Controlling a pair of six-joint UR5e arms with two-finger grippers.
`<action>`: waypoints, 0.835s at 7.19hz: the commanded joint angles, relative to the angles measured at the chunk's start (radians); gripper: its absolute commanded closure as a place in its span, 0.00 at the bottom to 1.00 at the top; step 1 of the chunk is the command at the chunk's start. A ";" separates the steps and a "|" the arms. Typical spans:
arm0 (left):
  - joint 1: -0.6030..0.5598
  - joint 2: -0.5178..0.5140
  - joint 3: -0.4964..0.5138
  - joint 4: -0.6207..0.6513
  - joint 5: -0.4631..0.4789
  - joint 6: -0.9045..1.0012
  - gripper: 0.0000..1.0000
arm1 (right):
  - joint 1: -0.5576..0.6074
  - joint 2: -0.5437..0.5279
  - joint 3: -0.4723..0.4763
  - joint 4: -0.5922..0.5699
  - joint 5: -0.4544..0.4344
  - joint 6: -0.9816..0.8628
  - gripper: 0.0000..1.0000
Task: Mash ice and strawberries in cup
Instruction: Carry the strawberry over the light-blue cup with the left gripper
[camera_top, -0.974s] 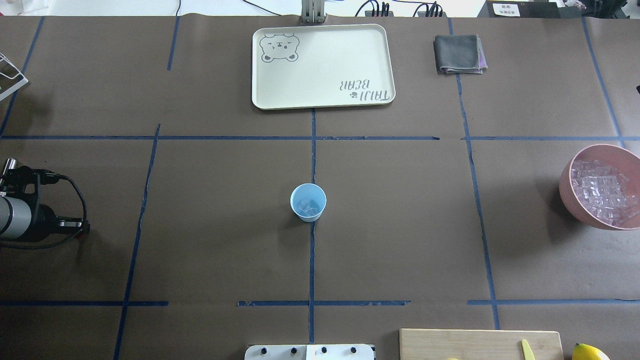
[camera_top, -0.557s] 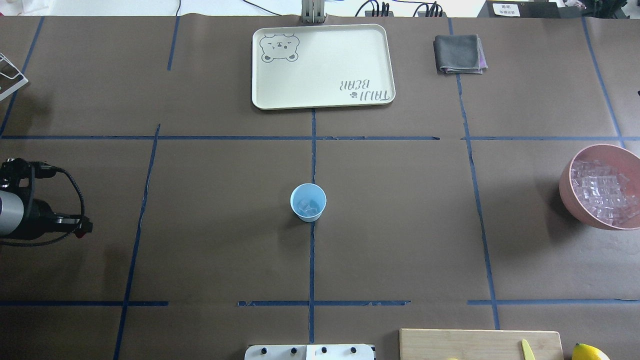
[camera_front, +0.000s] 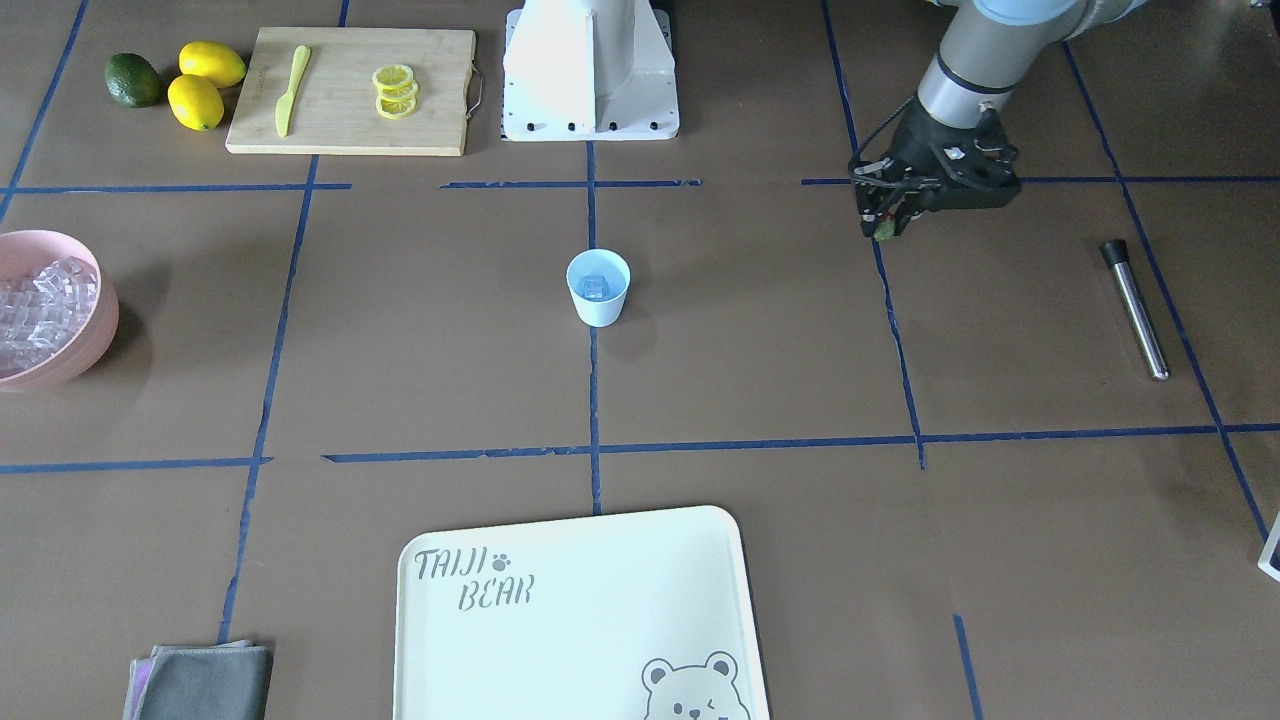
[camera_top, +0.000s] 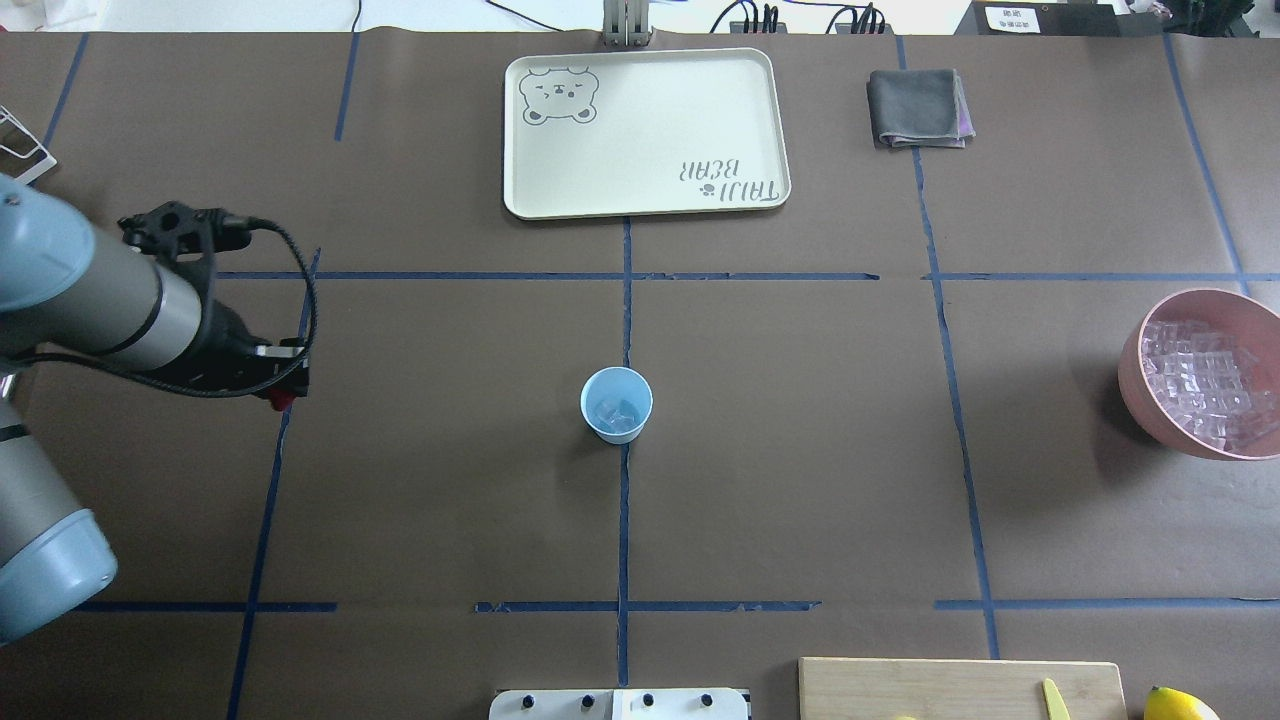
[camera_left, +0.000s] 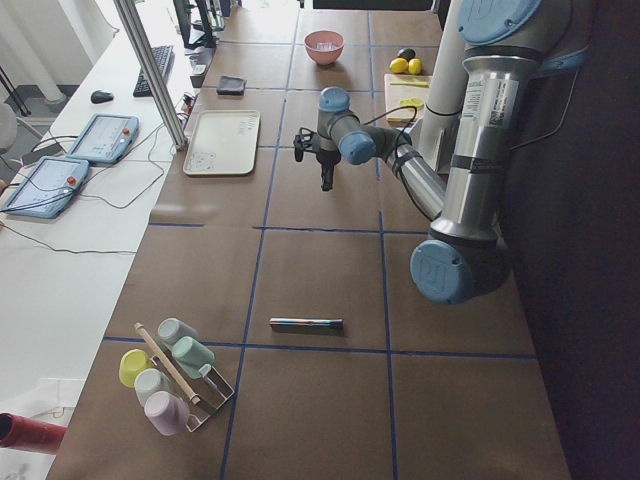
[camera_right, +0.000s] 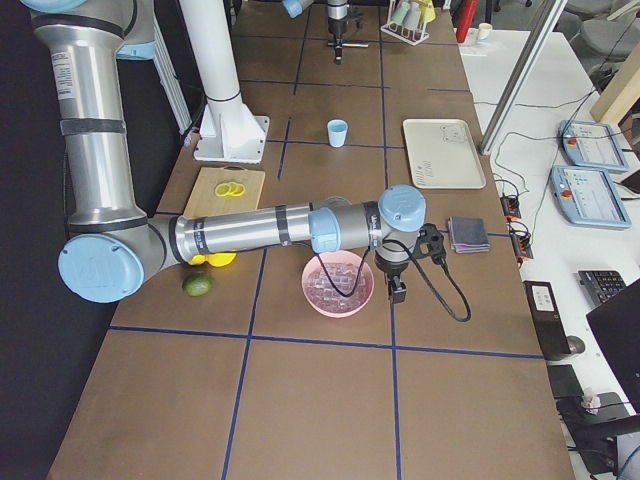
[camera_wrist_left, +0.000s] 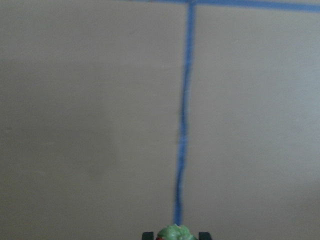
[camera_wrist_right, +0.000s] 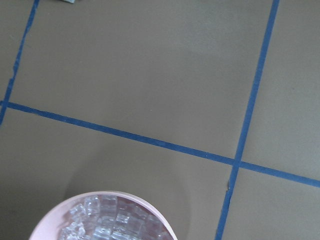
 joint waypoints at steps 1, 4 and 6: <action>0.008 -0.275 0.135 0.102 -0.002 -0.137 1.00 | 0.055 -0.063 -0.046 0.044 0.008 -0.107 0.00; 0.055 -0.449 0.380 -0.059 0.003 -0.261 1.00 | 0.073 -0.126 -0.045 0.149 0.004 -0.106 0.01; 0.107 -0.532 0.471 -0.065 0.009 -0.293 1.00 | 0.077 -0.126 -0.043 0.151 0.001 -0.101 0.01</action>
